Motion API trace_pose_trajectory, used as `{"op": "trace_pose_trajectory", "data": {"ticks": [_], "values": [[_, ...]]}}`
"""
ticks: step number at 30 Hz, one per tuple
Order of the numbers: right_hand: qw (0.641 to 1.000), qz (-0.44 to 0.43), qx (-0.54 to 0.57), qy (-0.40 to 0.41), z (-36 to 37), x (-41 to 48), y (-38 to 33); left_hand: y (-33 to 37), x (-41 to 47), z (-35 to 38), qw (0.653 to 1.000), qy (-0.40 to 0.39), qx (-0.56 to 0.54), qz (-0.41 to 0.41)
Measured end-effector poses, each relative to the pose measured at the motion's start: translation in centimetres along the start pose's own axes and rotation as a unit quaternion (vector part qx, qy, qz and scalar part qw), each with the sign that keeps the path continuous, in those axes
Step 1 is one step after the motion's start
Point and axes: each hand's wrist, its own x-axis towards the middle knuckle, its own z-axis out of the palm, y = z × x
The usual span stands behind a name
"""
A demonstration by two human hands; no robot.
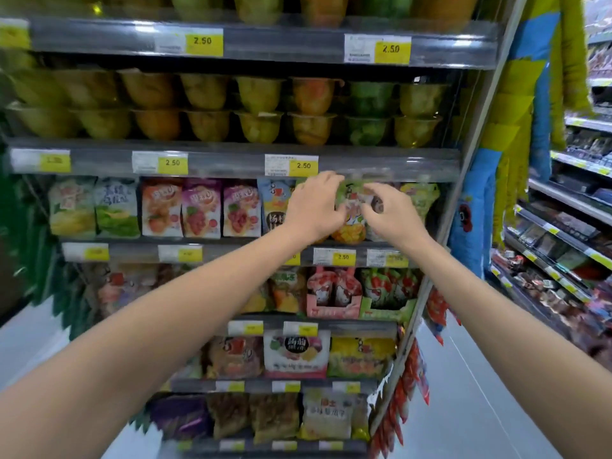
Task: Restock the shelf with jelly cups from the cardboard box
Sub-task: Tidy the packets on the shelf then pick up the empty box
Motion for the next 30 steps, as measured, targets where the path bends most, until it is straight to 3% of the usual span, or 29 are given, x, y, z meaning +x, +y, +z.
{"op": "trace_pose_trajectory", "data": {"ticks": [5,11,17,30], "values": [[0.991,-0.026,0.0,-0.134,4.4,-4.8,-4.1,-3.6,-10.2,-1.2,0.987,-0.106,0.053,-0.112],[0.95,-0.096,-0.054,-0.292,9.6,-13.4,-9.7,-6.3,-25.7,-3.8,0.933,-0.23,0.116,-0.252],[0.898,-0.193,-0.073,-0.388,14.7,-23.0,-15.9,-5.2,-40.7,-8.1,0.887,-0.247,0.155,-0.359],[0.771,-0.368,-0.02,-0.519,24.3,-40.3,-35.6,-5.6,-66.8,-19.0,0.741,-0.258,0.163,-0.598]]}}
